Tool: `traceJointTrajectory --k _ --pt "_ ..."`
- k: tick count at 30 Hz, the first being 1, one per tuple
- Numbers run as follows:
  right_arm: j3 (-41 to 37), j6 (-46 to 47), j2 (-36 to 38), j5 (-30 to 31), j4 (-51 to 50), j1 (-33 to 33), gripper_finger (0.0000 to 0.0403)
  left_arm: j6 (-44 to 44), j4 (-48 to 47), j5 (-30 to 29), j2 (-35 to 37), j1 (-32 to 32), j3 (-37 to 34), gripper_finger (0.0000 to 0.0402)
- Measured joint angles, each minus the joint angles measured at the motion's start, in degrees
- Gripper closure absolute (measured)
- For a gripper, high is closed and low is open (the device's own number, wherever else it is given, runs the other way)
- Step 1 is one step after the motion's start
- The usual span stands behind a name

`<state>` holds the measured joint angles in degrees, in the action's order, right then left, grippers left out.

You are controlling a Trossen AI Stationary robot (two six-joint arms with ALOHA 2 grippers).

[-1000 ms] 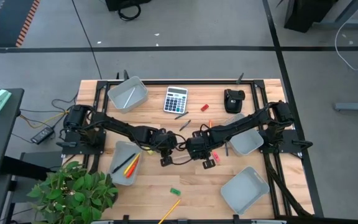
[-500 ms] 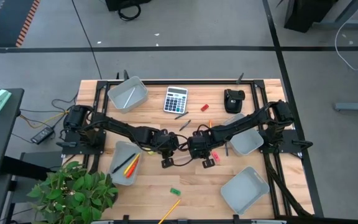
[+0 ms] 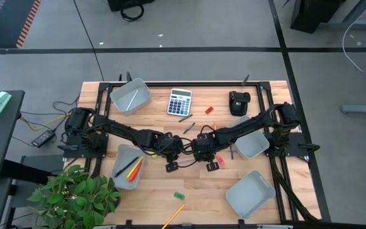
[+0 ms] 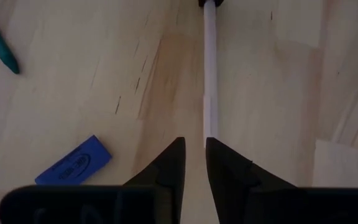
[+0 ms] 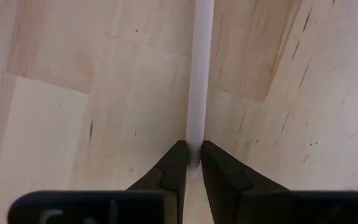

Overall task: Sort crayons/erasers/pens/pencils in bins
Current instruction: Put the light pink ballpen into the bottom left gray bin

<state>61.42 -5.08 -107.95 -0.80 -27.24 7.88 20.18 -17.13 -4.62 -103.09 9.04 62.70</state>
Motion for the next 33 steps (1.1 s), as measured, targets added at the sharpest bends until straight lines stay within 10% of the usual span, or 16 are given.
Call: traceJointTrajectory --k 33 --pt "3.64 0.85 1.58 2.58 1.83 0.94 0.0363 -5.82 3.26 -2.56 3.08 2.42 0.09 0.0321"
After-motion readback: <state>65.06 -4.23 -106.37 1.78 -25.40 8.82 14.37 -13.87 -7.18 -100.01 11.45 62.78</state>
